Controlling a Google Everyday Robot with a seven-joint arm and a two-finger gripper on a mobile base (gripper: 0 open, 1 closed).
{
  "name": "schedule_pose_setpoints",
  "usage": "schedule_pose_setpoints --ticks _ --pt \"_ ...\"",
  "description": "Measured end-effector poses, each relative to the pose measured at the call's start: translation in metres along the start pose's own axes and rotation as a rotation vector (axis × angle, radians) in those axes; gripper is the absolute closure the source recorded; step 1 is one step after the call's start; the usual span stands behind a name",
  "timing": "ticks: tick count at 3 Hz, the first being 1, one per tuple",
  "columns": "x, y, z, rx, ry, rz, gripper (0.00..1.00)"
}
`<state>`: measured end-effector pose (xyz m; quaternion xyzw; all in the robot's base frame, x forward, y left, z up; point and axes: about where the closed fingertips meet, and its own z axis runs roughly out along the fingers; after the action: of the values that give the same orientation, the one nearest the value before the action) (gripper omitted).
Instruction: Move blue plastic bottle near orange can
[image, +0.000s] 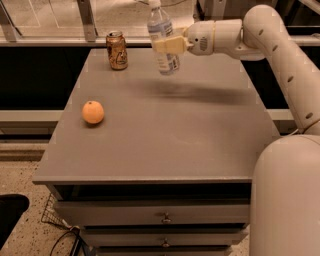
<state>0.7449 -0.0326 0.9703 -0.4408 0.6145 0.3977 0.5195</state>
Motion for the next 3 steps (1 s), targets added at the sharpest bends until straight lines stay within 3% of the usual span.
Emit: schedule_pose_setpoints --ticks 1,2,3 --pt "-0.054 -0.015 -0.020 0.076 -0.064 -0.010 1.00" --pt "-0.079 -0.027 -0.027 0.111 -0.117 -0.008 1.00" --pt "-0.069 -0.049 -0.010 0.133 -0.145 0.006 1.00"
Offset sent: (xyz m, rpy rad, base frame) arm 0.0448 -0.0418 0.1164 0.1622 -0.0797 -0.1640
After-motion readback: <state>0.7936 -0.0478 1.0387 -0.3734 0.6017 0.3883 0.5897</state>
